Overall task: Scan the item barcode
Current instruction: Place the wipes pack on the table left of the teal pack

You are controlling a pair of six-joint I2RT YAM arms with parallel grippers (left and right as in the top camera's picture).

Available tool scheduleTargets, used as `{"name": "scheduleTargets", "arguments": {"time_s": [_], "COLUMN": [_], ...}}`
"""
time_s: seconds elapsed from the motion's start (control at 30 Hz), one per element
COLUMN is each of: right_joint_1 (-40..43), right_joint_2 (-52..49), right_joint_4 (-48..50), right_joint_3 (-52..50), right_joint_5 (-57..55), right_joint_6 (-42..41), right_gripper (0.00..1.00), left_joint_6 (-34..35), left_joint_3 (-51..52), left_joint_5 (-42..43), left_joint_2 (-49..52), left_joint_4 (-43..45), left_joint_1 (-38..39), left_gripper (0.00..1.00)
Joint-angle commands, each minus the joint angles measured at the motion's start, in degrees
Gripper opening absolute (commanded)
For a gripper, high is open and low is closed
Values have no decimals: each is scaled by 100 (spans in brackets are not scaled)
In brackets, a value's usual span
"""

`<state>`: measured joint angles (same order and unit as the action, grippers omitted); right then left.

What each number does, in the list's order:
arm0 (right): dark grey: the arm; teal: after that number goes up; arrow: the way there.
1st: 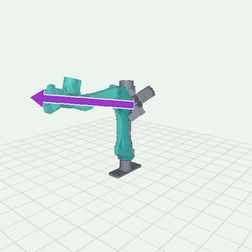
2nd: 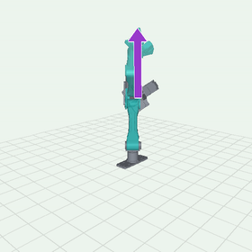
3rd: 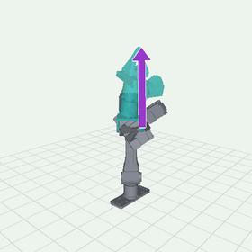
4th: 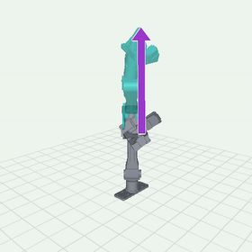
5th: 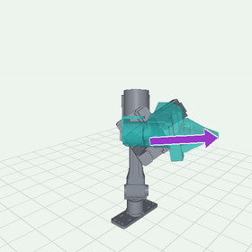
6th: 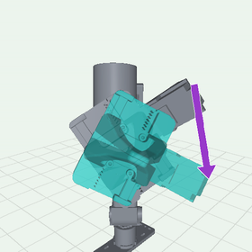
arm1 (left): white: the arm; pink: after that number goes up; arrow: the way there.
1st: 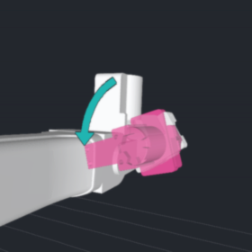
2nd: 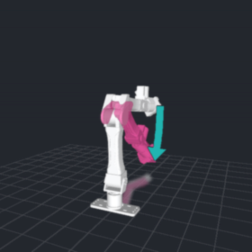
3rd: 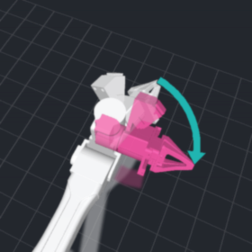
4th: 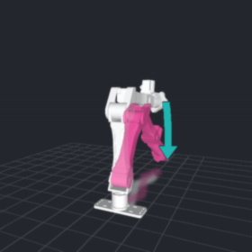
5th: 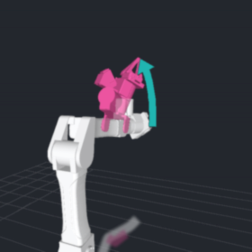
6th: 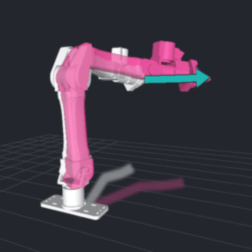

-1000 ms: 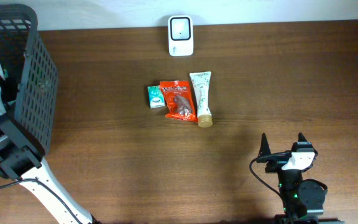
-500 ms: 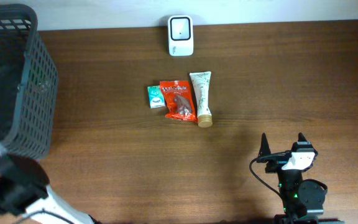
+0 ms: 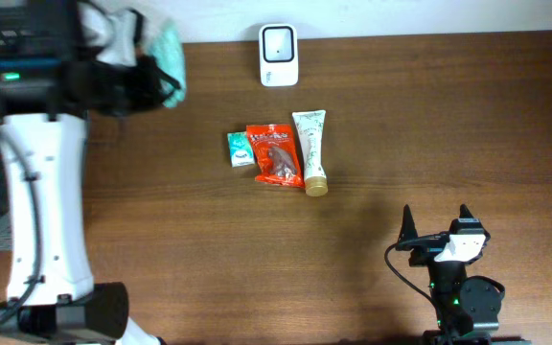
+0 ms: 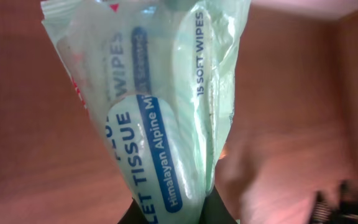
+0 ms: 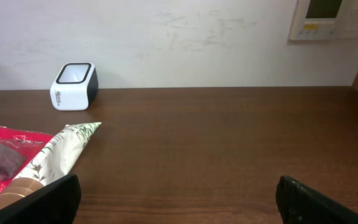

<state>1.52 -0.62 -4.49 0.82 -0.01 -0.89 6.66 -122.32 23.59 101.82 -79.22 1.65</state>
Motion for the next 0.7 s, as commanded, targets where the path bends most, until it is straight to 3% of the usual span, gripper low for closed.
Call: {"name": "scheduleTargets", "arguments": {"time_s": [0.0,0.1,0.37,0.4,0.43,0.47,0.53,0.57,0.63,0.67], "right_joint_1": [39,39,39,39,39,39,39,39,39,39], "right_joint_2": [42,42,42,42,42,42,42,42,42,42], "right_joint_4": [-15,-17,-17,-17,-17,-17,-17,-17,-17,-17], "right_joint_3": [-50,-50,-50,-50,-50,-50,-50,-50,-50,-50], "right_joint_5": [-26,-26,-26,-26,-26,-26,-26,-26,-26,-26], "right_joint_6": [24,24,24,24,24,24,24,24,24,24], "right_gripper": [98,99,98,98,98,99,99,99,99,98], "left_joint_6": [455,1178,1095,901,540,334,247,249,249,249], "left_joint_3": [769,1934,4164,4262,4275,4271,4118,3956,3477,3119], "left_joint_5": [-2409,-3128,-2745,-2747,-2750,-2769,-2994,-3056,-3053,-3051], "left_joint_2": [133,358,809,815,815,815,802,774,669,588], "left_joint_4": [13,586,3394,3593,3633,3670,3620,3497,3169,2955], "left_joint_1": [730,1167,1523,1521,1523,1521,1495,1447,1292,1189], "left_gripper": [0,0,4,13,32,64,72,82,82,87]}}
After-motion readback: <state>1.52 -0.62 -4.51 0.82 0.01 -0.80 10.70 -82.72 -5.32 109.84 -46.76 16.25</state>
